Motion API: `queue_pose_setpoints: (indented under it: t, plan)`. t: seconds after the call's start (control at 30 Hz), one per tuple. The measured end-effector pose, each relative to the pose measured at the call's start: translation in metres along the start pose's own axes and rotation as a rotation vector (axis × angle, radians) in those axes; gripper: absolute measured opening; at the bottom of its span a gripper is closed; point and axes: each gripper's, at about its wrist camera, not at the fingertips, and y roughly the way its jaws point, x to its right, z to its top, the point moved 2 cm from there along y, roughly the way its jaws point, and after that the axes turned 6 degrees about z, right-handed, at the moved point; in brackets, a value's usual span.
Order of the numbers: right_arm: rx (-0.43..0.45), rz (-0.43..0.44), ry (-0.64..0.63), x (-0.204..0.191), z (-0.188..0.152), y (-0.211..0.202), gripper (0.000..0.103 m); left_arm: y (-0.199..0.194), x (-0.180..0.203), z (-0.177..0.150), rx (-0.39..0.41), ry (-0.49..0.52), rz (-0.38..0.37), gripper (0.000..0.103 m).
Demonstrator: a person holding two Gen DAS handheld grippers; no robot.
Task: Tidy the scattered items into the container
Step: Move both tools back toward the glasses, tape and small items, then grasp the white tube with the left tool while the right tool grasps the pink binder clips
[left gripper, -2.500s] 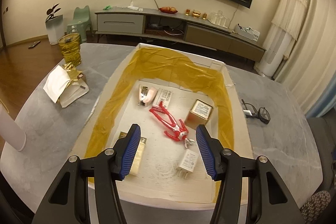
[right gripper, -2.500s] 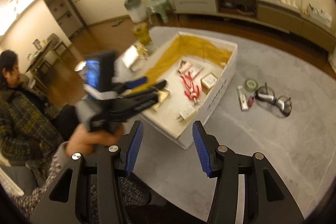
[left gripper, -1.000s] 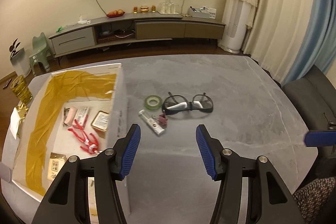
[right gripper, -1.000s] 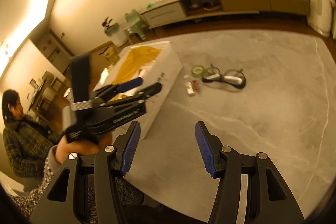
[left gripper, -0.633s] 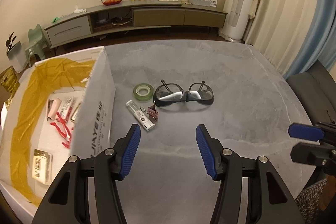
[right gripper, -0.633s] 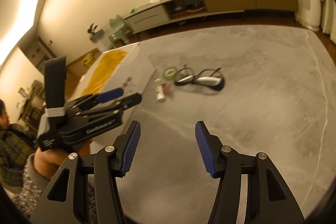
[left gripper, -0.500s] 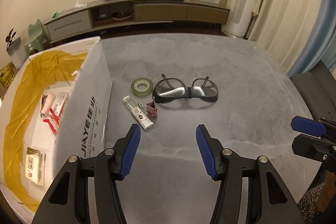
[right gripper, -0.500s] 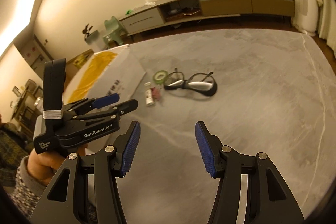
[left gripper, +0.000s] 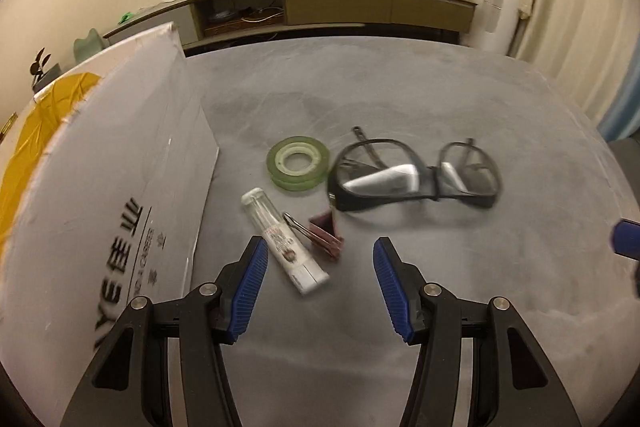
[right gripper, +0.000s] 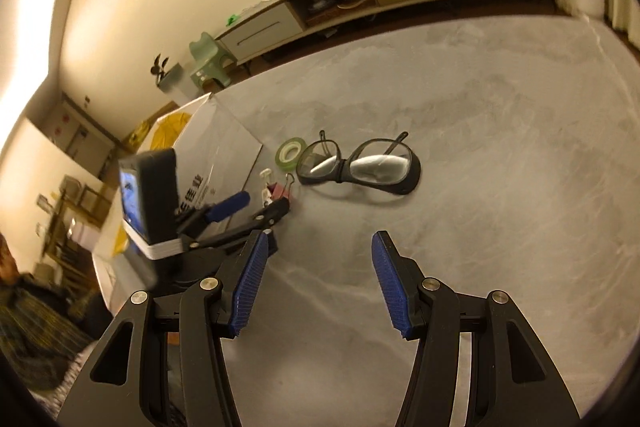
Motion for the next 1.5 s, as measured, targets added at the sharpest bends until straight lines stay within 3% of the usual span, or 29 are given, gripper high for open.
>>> queue_pose_setpoints:
  t: [0.23, 0.27, 0.33, 0.4, 0.53, 0.83, 0.93, 1.0, 1.07, 1.33, 1.43, 1.5]
  plan:
    - [-0.026, -0.025, 0.003, 0.008, 0.002, 0.016, 0.058, 0.022, -0.001, -0.002, 0.003, 0.0, -0.066, 0.053]
    - [-0.029, -0.032, 0.001, 0.01, 0.002, 0.017, 0.058, 0.018, 0.002, -0.004, 0.007, 0.023, -0.1, 0.047]
    - [-0.035, -0.044, -0.001, 0.012, 0.002, 0.02, 0.058, 0.007, 0.014, -0.015, 0.006, 0.088, -0.204, 0.045]
    - [-0.05, -0.05, -0.003, 0.013, 0.001, 0.026, 0.058, -0.005, 0.024, -0.027, 0.014, 0.143, -0.249, 0.045]
    - [-0.086, -0.068, -0.021, 0.012, -0.003, 0.043, 0.058, -0.018, 0.016, -0.043, 0.017, 0.124, -0.26, 0.045]
    - [-0.073, -0.194, -0.104, 0.008, 0.0, 0.083, 0.057, -0.017, 0.007, -0.036, 0.031, 0.067, -0.271, 0.045]
    - [-0.074, -0.241, -0.158, 0.004, 0.001, 0.098, 0.051, -0.012, 0.005, -0.033, 0.023, 0.069, -0.235, 0.039]
    - [-0.075, -0.258, -0.182, 0.003, 0.001, 0.105, 0.039, -0.013, 0.002, -0.033, 0.019, 0.064, -0.237, 0.035]
    - [-0.089, -0.259, -0.19, 0.004, 0.0, 0.111, 0.015, -0.013, -0.003, -0.034, 0.017, 0.052, -0.244, 0.033]
    - [-0.083, -0.218, -0.116, 0.015, -0.001, 0.101, 0.012, -0.005, -0.001, -0.031, 0.036, 0.059, -0.271, 0.033]
    - [-0.082, -0.196, -0.092, 0.016, -0.003, 0.096, 0.011, -0.002, 0.003, -0.025, 0.029, 0.066, -0.287, 0.02]
    - [-0.08, -0.193, -0.088, 0.015, -0.004, 0.092, 0.011, -0.001, 0.001, -0.024, 0.021, 0.057, -0.297, 0.02]
